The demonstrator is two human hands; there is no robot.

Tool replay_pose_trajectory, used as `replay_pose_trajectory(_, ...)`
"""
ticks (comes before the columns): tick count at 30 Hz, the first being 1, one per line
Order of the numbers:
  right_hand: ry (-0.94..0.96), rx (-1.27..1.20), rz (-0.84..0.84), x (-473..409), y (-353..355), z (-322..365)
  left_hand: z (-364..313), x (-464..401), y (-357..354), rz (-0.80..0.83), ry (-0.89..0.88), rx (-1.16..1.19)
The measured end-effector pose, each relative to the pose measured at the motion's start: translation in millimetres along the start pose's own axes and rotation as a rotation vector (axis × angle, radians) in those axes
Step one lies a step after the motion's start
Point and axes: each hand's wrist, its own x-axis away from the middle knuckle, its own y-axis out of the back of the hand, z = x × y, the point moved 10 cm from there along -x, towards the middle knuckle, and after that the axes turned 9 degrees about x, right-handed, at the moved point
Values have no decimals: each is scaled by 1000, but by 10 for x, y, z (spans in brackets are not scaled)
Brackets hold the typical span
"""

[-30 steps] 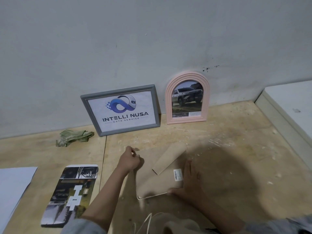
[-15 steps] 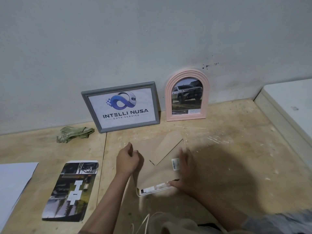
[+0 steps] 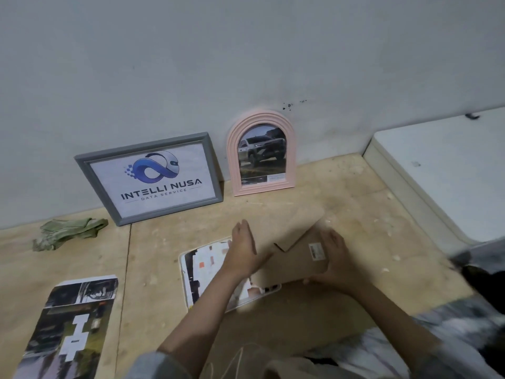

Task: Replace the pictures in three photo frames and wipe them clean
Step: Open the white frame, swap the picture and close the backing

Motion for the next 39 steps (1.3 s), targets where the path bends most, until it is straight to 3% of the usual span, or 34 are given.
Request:
replay_pose_trajectory(9, -145, 150, 138, 86, 354, -882, -283, -82, -1037, 390, -102, -210)
replay_pose_trajectory(16, -237, 251, 221, 132, 176, -1172, -219, -91, -1336, 374, -181, -457)
replay_pose_trajectory(25, -315, 391, 268, 142, 123, -1089, -165, -6, -1401, 415, -208, -492)
replay_pose_trajectory(28, -262, 570, 245, 88, 69, -763, -189, 89, -1266, 331, -284, -412)
replay_pose_trajectory(31, -191, 592, 229, 58, -87, -328, -91, 217, -992, 156, -344, -268)
replay_pose_trajectory(35, 10, 516, 172, -118, -374, 346, 408, 292, -626, 64, -107, -212)
replay_pose_trajectory(39, 207, 461, 255, -295, -765, 794, 771, 421, -148, -88, 35, -183)
